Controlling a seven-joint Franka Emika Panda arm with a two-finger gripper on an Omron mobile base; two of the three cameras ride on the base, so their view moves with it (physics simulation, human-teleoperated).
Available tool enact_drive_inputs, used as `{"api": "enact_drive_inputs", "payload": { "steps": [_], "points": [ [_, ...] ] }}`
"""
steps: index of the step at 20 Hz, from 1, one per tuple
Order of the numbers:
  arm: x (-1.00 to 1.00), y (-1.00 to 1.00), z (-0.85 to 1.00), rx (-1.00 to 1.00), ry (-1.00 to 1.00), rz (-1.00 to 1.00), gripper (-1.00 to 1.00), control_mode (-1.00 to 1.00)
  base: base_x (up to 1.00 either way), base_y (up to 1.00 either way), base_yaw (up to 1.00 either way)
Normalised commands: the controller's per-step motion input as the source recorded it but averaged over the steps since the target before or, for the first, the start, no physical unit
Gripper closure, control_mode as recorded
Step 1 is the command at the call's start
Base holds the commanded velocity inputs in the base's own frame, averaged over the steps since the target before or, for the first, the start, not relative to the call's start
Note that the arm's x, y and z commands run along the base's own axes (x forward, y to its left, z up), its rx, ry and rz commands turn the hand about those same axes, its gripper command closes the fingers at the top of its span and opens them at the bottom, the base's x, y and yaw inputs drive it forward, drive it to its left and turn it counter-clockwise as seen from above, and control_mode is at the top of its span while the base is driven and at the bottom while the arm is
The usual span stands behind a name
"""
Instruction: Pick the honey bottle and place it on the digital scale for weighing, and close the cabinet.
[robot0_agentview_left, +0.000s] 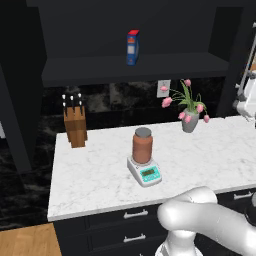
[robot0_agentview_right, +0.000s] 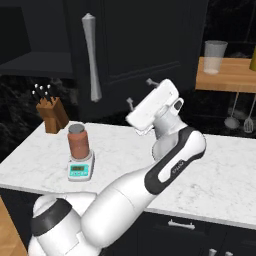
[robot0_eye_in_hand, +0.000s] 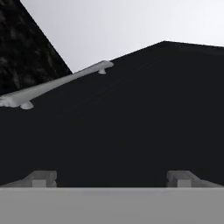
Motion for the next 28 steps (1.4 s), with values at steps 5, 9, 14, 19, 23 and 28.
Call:
{"api": "enact_drive_inputs", "payload": {
  "steps": [5, 9, 14, 19, 23, 28],
  "points": [
    [1.00, 0.95, -0.02, -0.28, 0.35, -0.34, -1.00, -1.00, 0.00, 0.00, 0.00],
    [0.97, 0.70, 0.00, -0.24, 0.31, -0.56, -1.00, -1.00, 0.00, 0.00, 0.00],
    [0.87, 0.60, -0.04, -0.22, 0.28, -0.66, -1.00, -1.00, 0.00, 0.00, 0.00],
    [1.00, 0.56, -0.19, -0.19, 0.17, -0.45, -1.00, -1.00, 0.00, 0.00, 0.00],
    [0.96, 0.06, -0.19, -0.04, 0.06, -0.20, -1.00, -1.00, 0.00, 0.00, 0.00],
    [0.87, 0.00, -0.14, 0.00, 0.02, -0.11, -1.00, -1.00, 0.00, 0.00, 0.00]
  ]
}}
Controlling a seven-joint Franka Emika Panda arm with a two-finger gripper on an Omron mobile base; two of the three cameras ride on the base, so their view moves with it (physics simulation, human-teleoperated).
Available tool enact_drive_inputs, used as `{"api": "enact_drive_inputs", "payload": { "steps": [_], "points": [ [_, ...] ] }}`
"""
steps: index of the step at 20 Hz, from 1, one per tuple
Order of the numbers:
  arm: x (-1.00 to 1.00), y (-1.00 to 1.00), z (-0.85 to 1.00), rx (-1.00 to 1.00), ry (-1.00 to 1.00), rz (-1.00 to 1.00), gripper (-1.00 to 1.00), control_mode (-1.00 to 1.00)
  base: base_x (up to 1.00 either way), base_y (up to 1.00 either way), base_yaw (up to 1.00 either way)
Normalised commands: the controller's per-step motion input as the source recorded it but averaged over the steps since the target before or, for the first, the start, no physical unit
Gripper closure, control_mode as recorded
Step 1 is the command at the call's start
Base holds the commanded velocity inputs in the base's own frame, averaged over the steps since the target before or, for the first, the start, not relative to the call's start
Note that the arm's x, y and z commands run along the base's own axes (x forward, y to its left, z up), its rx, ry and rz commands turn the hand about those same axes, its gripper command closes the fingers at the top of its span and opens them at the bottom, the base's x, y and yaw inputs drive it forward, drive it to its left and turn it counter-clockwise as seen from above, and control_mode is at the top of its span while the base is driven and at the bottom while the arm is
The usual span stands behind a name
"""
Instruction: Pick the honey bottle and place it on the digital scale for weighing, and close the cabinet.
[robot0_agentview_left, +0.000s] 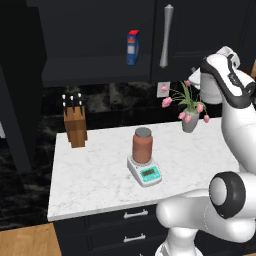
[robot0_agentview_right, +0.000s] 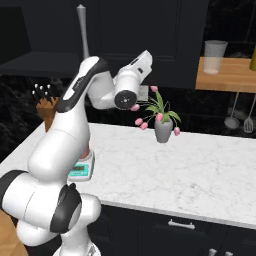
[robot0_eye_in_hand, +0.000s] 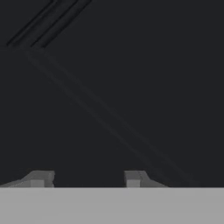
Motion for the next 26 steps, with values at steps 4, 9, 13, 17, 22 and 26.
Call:
{"api": "enact_drive_inputs", "payload": {
  "steps": [4, 9, 13, 17, 22, 26],
  "points": [
    [1.00, 0.00, -0.48, 0.00, 0.02, -0.07, -1.00, -1.00, 0.00, 0.00, 0.00],
    [0.19, -0.05, -0.21, 0.01, -0.02, -0.05, -1.00, -1.00, 0.00, 0.00, 0.00],
    [-0.74, -0.15, 0.46, 0.01, 0.00, -0.02, -1.00, -1.00, 0.00, 0.00, 0.00],
    [-0.80, -0.07, 0.28, 0.00, 0.00, -0.01, -1.00, -1.00, 0.00, 0.00, 0.00],
    [-0.99, 0.00, 0.61, 0.00, 0.13, -0.01, -1.00, -1.00, 0.00, 0.00, 0.00],
    [-0.93, 0.00, 0.80, -0.06, 0.44, -0.05, -1.00, -1.00, 0.00, 0.00, 0.00]
  ]
}}
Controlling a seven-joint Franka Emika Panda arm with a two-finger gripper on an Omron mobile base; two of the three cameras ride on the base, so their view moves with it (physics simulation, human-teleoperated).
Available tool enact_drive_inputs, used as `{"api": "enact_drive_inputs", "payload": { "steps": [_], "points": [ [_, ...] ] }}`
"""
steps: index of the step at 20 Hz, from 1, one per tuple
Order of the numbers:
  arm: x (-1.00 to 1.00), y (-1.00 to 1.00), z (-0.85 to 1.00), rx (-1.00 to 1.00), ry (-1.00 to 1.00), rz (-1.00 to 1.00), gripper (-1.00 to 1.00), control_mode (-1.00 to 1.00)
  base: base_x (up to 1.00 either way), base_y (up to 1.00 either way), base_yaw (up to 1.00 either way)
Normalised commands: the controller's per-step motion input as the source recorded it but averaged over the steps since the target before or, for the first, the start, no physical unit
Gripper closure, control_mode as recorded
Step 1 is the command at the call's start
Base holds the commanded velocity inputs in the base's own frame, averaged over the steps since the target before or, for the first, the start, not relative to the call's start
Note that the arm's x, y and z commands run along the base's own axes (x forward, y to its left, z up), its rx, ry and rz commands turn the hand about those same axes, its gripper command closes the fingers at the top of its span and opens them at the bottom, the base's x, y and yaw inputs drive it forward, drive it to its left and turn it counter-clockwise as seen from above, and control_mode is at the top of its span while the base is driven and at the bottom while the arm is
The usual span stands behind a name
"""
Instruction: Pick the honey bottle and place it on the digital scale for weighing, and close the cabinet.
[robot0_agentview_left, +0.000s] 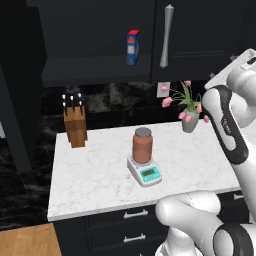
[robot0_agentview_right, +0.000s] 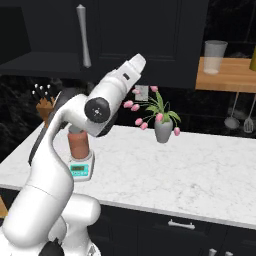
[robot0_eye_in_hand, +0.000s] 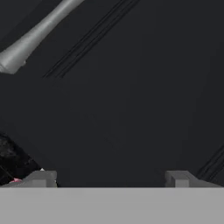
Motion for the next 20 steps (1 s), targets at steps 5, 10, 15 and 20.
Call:
{"api": "enact_drive_inputs", "payload": {
  "steps": [5, 10, 15, 20],
  "points": [
    [-0.67, 0.47, 0.38, -0.04, 0.03, -0.06, -1.00, -1.00, 0.00, 0.00, 0.00],
    [-0.39, 0.94, 0.00, 0.00, -0.18, 0.00, -1.00, -1.00, 0.00, 0.00, 0.00],
    [-0.06, 0.98, -0.42, 0.16, -0.01, 0.00, -1.00, -1.00, 0.00, 0.00, 0.00],
    [-0.04, 0.74, -0.30, 0.19, 0.00, 0.00, -1.00, -1.00, 0.00, 0.00, 0.00]
  ]
}}
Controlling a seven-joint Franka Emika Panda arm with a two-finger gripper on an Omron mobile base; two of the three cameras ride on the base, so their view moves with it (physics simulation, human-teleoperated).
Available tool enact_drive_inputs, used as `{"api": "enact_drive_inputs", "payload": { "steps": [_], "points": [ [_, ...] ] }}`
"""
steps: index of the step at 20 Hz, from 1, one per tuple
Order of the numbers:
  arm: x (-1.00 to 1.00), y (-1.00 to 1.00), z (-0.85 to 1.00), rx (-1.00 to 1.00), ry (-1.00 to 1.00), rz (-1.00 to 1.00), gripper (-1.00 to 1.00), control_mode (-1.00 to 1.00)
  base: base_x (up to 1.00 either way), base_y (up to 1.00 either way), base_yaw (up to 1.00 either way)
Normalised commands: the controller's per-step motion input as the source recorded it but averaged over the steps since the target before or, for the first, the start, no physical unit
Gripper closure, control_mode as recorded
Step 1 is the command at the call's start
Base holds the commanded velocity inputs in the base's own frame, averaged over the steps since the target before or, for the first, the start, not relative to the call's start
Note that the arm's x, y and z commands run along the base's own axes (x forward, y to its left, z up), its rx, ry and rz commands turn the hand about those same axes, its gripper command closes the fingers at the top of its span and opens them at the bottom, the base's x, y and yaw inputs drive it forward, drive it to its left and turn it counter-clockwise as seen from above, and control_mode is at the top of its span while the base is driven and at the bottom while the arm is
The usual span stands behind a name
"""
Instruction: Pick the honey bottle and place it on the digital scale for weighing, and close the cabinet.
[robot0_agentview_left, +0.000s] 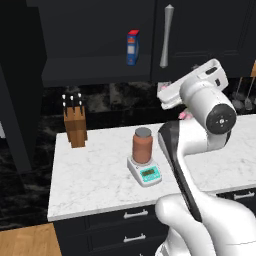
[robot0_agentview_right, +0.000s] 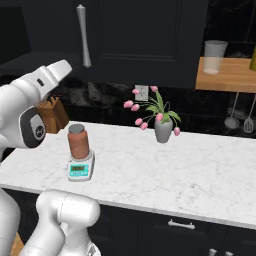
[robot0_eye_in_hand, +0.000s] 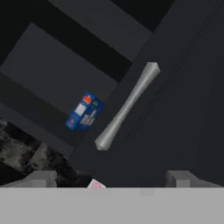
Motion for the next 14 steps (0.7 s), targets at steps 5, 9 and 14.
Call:
{"api": "enact_drive_inputs", "payload": {
  "steps": [5, 9, 14],
  "points": [
    [-0.23, 0.72, -0.12, 0.15, -0.06, 0.00, -1.00, -1.00, 0.00, 0.00, 0.00],
    [-0.20, 0.76, -0.06, 0.14, -0.04, 0.00, -1.00, -1.00, 0.00, 0.00, 0.00],
    [-0.23, 0.64, -0.04, 0.16, -0.02, 0.00, -1.00, -1.00, 0.00, 0.00, 0.00]
  ]
}}
